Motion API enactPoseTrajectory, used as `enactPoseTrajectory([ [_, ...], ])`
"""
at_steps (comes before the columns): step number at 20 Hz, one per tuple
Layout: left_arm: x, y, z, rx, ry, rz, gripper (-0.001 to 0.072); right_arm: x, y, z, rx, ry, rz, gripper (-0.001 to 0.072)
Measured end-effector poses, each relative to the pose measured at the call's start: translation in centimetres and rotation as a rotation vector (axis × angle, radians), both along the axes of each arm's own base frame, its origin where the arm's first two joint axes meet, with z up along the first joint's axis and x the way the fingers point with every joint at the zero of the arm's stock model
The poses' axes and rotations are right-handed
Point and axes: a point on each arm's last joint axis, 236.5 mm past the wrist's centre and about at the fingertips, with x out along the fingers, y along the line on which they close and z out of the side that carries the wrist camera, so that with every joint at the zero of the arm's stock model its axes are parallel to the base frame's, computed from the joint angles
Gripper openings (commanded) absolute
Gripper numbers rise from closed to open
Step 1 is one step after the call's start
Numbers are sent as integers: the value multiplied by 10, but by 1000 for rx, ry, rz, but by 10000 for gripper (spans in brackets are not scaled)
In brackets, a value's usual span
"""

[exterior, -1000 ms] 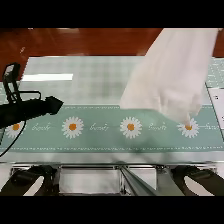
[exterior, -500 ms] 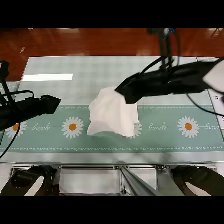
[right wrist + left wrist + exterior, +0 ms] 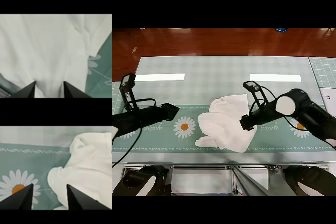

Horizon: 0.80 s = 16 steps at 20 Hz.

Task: Fold the shirts.

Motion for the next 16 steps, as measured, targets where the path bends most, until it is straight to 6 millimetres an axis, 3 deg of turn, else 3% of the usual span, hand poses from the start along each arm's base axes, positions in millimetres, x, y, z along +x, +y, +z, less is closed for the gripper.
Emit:
enactPoseTrajectory([
  [2, 8, 3, -5, -5, -3, 18, 508, 12, -20, 0, -44, -28, -53, 408],
  [4, 23, 16, 4, -8, -18, 68, 507, 36, -61, 22, -108, -105, -136, 407],
  [7, 39, 39, 5, -35, 19, 144, 507, 62, -153, 66, -208, -250, -355, 406],
  [8, 40, 40, -3, -51, 61, 142, 507, 61, -187, 76, -236, -276, -450, 406],
  [10, 33, 24, -30, -114, 192, 73, 507, 46, -238, 77, -260, -278, -616, 406],
  [12, 18, -5, -58, -188, 323, -40, 507, 25, -261, 59, -237, -228, -715, 406],
  [13, 9, -23, -72, -227, 385, -108, 507, 17, -264, 47, -211, -199, -742, 405],
  [16, -12, -75, -99, -324, 495, -265, 507, 6, -249, 14, -87, -117, -775, 405],
])
